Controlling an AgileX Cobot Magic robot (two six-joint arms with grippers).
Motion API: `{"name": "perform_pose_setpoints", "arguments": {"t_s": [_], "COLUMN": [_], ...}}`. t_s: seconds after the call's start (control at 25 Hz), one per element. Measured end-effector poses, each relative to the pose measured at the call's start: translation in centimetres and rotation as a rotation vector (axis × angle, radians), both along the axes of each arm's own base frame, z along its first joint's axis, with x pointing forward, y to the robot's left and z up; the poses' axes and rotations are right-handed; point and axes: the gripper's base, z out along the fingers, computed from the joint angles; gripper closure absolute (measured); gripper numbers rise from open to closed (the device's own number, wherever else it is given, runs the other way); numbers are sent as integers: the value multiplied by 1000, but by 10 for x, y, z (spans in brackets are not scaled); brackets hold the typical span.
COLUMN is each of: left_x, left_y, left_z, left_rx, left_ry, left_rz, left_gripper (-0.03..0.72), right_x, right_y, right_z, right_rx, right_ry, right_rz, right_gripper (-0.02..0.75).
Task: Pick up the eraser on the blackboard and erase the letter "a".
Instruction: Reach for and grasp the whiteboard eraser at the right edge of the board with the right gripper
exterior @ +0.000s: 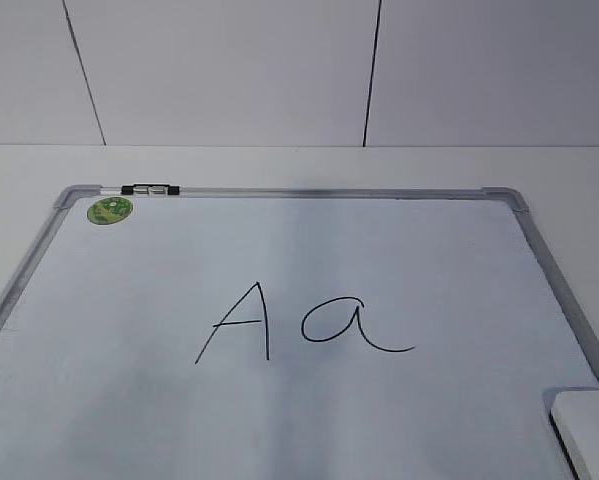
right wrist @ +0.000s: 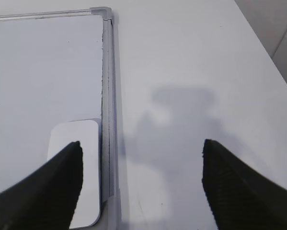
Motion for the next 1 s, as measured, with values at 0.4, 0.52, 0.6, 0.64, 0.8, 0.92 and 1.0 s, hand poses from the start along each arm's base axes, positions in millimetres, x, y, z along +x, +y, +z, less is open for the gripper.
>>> {"name": "perform_pose_setpoints", "arguments": {"t_s": [0.4, 0.52, 0.6, 0.64, 0.8, 0.92, 1.0], "left_x": [0, 0, 0, 0, 0, 0, 0], "left_y": [0, 0, 0, 0, 0, 0, 0], "left_z": [0, 0, 0, 0, 0, 0, 0], "left_rx": [0, 0, 0, 0, 0, 0, 0], "left_ry": [0, 0, 0, 0, 0, 0, 0], "left_rz": [0, 0, 0, 0, 0, 0, 0], "left_gripper": [255, 255, 255, 255, 255, 255, 255], "right_x": [0, 0, 0, 0, 0, 0, 0], "right_y": [0, 0, 0, 0, 0, 0, 0], "right_z": [0, 0, 0, 0, 0, 0, 0], "right_rx": [0, 0, 0, 0, 0, 0, 0], "right_ry": [0, 0, 0, 0, 0, 0, 0], "right_rz": [0, 0, 0, 0, 0, 0, 0], "right_gripper": [146, 146, 146, 146, 146, 146, 146]}}
